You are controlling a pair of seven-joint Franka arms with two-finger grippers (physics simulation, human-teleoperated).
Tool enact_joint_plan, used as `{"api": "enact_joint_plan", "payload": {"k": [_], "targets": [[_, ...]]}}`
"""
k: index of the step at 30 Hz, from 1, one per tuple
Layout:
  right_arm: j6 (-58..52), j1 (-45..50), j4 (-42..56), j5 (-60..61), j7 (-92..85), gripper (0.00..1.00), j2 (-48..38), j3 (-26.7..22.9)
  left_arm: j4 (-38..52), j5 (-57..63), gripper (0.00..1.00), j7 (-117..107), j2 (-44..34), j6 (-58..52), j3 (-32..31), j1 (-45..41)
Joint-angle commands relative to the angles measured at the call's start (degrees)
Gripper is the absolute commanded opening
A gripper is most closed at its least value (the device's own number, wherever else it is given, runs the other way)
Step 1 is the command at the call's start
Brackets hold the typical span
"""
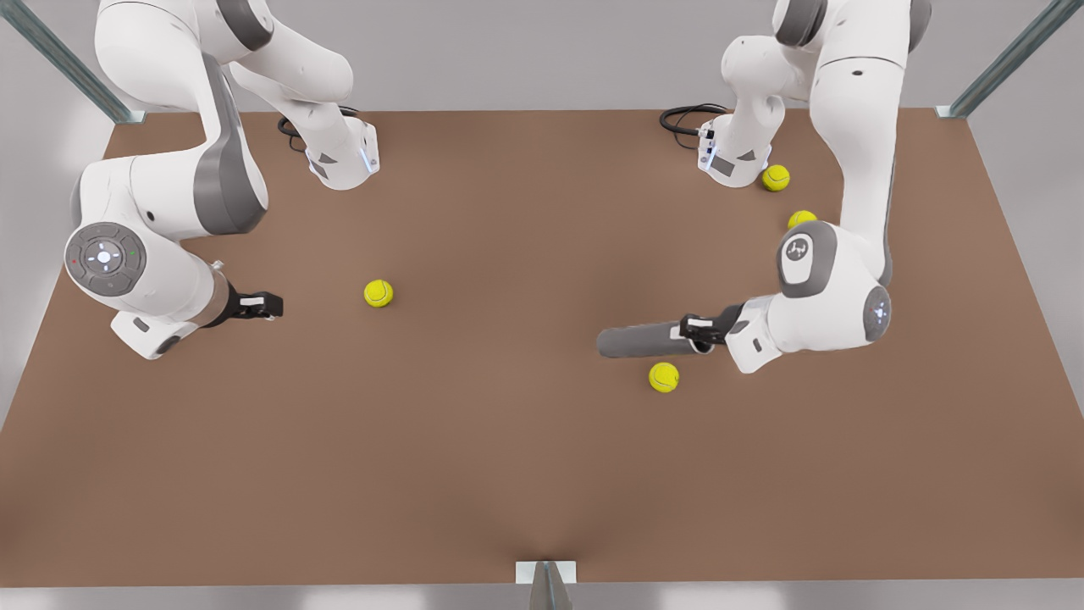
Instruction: Put the tennis tube upright
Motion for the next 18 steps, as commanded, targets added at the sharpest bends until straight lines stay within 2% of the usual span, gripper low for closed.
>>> {"api": "enact_joint_plan", "payload": {"k": [1, 5, 9, 18], "targets": [[0.0, 0.0, 0.0, 0.0, 0.0, 1.0, 0.0, 0.0, 0.0, 5.6, 0.21, -0.3, -0.5, -0.4, 0.0, 0.2], [0.0, 0.1, 0.0, 0.0, 0.0, 1.0, 0.0, 0.0, 0.2, 13.9, 0.21, -2.5, -4.1, -2.6, 0.0, 3.2], [0.0, 1.1, -0.1, 0.2, 0.1, 1.0, 0.0, 0.1, 1.1, 27.5, 0.21, -5.4, -5.2, -3.1, -0.1, 3.9], [-0.3, 0.8, 0.1, -0.2, -0.2, 1.0, 0.0, -0.3, 0.9, 35.6, 0.21, -9.5, -1.5, 1.7, -0.1, 3.9]]}}
